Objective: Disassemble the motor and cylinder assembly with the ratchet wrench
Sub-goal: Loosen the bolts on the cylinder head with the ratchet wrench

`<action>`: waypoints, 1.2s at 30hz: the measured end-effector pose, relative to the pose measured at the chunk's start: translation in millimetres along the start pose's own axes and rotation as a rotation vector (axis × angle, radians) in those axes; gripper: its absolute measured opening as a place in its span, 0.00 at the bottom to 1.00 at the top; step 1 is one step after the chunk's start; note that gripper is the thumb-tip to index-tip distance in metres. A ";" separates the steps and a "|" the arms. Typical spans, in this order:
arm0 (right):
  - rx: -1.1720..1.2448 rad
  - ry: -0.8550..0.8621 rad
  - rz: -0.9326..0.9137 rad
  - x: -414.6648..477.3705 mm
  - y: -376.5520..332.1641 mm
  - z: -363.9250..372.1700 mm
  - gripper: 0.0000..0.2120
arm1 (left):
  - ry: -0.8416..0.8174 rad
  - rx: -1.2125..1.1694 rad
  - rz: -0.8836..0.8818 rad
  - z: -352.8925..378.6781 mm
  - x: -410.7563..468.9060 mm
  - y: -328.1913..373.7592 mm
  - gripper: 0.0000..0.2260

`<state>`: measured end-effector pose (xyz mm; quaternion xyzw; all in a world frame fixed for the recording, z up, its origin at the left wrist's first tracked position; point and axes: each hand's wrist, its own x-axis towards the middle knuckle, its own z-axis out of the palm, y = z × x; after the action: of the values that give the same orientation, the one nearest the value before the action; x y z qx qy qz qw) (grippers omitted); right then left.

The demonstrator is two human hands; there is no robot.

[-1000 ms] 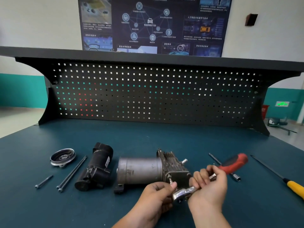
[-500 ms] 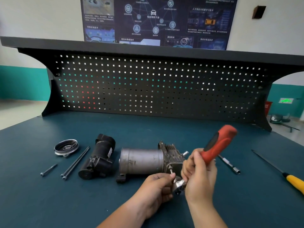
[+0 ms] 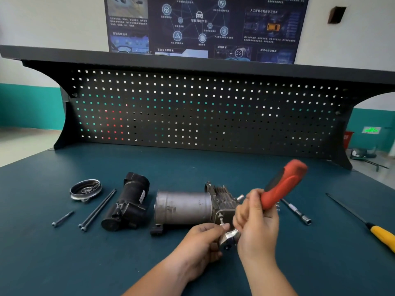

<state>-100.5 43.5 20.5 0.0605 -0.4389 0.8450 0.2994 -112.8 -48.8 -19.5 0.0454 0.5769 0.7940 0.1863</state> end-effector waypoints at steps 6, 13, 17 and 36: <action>0.384 0.459 0.310 19.9 -5.2 -20.3 0.14 | 0.008 0.001 0.020 2.1 0.2 -1.0 0.09; 0.202 0.327 0.132 13.2 -5.3 -11.7 0.14 | 0.004 -0.036 0.006 -1.0 0.9 -1.9 0.07; 0.040 0.073 -0.090 -3.9 -1.2 1.2 0.11 | 0.000 -0.026 0.016 -1.9 1.6 -2.1 0.14; 0.245 0.426 0.260 18.6 -2.6 -17.7 0.12 | 0.026 -0.028 0.011 -2.7 7.7 -6.0 0.11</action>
<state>-111.4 66.8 18.4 -0.1397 -0.2648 0.9167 0.2647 -119.2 -47.0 -27.1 0.0354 0.5679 0.8035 0.1750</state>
